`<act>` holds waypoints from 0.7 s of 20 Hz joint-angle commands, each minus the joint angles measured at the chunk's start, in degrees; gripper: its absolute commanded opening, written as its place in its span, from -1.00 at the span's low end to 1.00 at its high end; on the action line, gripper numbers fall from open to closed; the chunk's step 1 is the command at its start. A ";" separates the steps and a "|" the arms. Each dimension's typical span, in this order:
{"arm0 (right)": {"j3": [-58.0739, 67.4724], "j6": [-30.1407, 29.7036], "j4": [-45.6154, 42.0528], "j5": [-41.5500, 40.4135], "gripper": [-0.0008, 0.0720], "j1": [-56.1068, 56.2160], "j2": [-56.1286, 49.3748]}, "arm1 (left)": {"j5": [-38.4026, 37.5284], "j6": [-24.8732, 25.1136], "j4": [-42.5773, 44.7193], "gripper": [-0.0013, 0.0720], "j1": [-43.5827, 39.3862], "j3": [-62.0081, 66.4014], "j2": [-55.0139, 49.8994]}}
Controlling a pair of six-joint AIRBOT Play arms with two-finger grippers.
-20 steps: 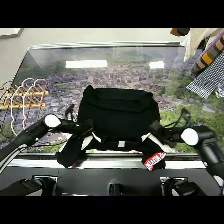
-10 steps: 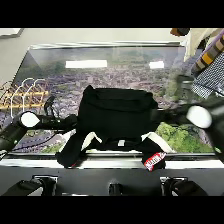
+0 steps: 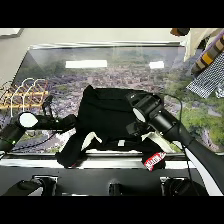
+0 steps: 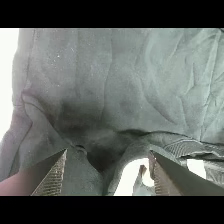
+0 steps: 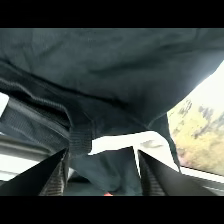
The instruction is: Fold the clothes and pants, and hang the long-sleeved shirts on hangers.
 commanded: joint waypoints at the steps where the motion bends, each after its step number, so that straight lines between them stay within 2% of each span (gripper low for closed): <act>1: 0.15 -3.74 -0.26 1.97 0.42 0.70 -2.27 | 0.76 0.02 0.11 0.61 0.07 0.00 0.02; 12: 0.11 -6.82 1.16 2.67 0.42 0.70 -6.67 | 1.55 0.00 0.09 0.61 0.07 0.02 -0.02; 14: 0.11 -9.05 2.69 2.80 0.42 0.72 -6.69 | 1.53 0.00 0.09 0.61 0.07 0.02 -0.02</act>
